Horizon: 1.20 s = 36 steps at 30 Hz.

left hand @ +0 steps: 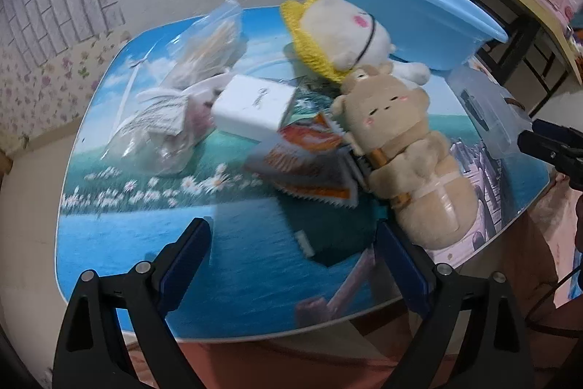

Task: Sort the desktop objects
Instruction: 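Move the left gripper to the orange snack bag while the right gripper grasps the clear container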

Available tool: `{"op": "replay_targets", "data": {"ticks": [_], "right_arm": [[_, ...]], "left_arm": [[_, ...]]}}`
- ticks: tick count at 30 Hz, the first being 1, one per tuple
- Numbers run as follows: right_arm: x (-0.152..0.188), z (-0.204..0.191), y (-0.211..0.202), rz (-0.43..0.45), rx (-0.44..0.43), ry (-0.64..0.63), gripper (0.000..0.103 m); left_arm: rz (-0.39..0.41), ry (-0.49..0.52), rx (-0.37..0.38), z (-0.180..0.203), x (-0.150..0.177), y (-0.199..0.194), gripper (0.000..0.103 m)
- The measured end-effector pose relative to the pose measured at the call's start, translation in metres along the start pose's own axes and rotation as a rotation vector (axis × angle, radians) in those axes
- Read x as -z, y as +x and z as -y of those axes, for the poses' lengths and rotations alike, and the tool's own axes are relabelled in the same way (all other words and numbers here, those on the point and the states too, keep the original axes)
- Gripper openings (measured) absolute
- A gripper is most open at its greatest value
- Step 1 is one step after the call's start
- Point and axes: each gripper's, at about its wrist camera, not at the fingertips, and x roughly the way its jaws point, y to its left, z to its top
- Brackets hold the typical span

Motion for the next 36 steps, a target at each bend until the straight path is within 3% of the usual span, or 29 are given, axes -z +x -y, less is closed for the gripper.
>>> {"op": "replay_targets", "data": {"ticks": [6, 7, 10, 12, 14, 15, 19, 21, 26, 31, 36], "right_arm": [[-0.005, -0.003, 0.007, -0.011, 0.017, 0.012, 0.097], [-0.005, -0.004, 0.007, -0.009, 0.015, 0.008, 0.097], [-0.006, -0.009, 0.007, -0.010, 0.007, -0.014, 0.097], [-0.005, -0.012, 0.010, -0.021, -0.001, -0.026, 0.097], [-0.003, -0.015, 0.013, -0.031, 0.001, -0.035, 0.097], [-0.003, -0.016, 0.015, -0.034, 0.002, -0.038, 0.097], [-0.005, -0.020, 0.021, -0.045, -0.005, -0.046, 0.097], [-0.006, -0.022, 0.024, -0.042, 0.003, -0.051, 0.096], [-0.008, -0.021, 0.023, -0.023, 0.025, -0.081, 0.061], [-0.004, -0.023, 0.020, -0.023, 0.000, -0.108, 0.061], [0.000, -0.028, 0.017, -0.024, -0.012, -0.131, 0.061]], "left_arm": [[0.014, 0.020, -0.003, 0.005, -0.002, 0.001, 0.092], [0.014, 0.023, 0.003, 0.005, -0.002, 0.000, 0.085], [0.024, 0.069, 0.054, 0.015, -0.001, -0.006, 0.045], [0.027, 0.106, 0.039, 0.022, -0.001, -0.008, 0.039], [0.021, 0.106, 0.062, 0.022, -0.001, -0.009, 0.021], [0.015, 0.094, 0.083, 0.020, -0.001, -0.009, 0.019], [0.009, 0.060, 0.087, 0.012, -0.002, -0.010, 0.017], [0.007, 0.040, 0.051, 0.004, -0.002, -0.010, 0.016], [0.018, -0.032, 0.004, -0.022, 0.000, -0.013, 0.016], [0.025, -0.077, -0.008, -0.036, 0.003, -0.014, 0.016], [0.024, -0.061, 0.014, -0.032, 0.005, -0.013, 0.016]]}}
